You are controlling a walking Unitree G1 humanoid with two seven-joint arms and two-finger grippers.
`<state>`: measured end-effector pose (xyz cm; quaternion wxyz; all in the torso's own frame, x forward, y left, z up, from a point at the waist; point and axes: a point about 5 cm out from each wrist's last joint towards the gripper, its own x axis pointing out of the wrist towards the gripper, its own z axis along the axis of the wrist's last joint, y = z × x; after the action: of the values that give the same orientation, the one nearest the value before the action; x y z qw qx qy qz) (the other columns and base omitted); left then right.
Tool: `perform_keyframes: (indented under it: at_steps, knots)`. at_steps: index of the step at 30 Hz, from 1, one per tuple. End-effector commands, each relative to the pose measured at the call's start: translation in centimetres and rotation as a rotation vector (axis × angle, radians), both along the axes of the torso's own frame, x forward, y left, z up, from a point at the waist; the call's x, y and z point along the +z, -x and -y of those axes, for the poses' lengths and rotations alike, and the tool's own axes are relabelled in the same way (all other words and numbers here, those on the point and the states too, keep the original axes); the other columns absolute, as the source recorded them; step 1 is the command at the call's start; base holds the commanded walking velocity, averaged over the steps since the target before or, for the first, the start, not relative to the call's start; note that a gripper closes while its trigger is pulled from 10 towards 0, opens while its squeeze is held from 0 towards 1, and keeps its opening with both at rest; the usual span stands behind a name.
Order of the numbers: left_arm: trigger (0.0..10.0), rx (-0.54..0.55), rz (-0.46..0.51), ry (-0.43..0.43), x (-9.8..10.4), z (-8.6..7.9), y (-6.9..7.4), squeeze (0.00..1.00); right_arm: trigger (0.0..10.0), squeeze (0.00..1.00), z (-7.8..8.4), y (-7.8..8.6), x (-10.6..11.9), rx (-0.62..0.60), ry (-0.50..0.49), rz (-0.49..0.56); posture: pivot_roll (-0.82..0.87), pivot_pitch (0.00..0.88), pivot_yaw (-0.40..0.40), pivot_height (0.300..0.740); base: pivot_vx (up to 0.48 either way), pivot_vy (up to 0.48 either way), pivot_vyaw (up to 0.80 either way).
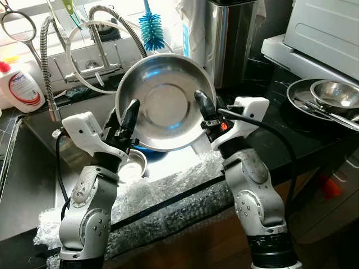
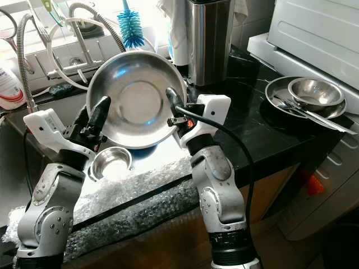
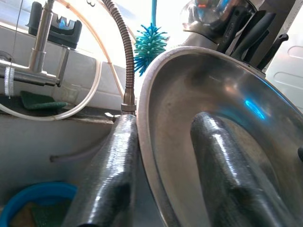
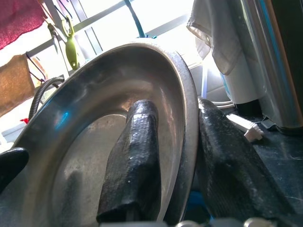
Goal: Kitchen organization
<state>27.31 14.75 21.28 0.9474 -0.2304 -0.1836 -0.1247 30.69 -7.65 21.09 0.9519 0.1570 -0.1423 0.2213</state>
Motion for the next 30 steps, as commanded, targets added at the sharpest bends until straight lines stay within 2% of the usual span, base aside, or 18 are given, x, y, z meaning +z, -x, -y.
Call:
perform_keyframes:
  at_steps: [1,30]
  knots:
    - [0.0,0.001,0.011,-0.023,0.16,-0.04,0.08,0.00,10.0,0.00,-0.70,0.22,0.17,0.030,0.008,0.013,-0.12,0.000,0.110,0.740,0.000,0.000,0.00]
    - [0.0,-0.036,0.002,-0.059,-0.13,0.51,0.12,0.00,10.0,0.00,-0.94,0.26,0.14,0.032,0.032,0.024,-0.12,0.000,0.112,0.740,0.000,0.000,0.00]
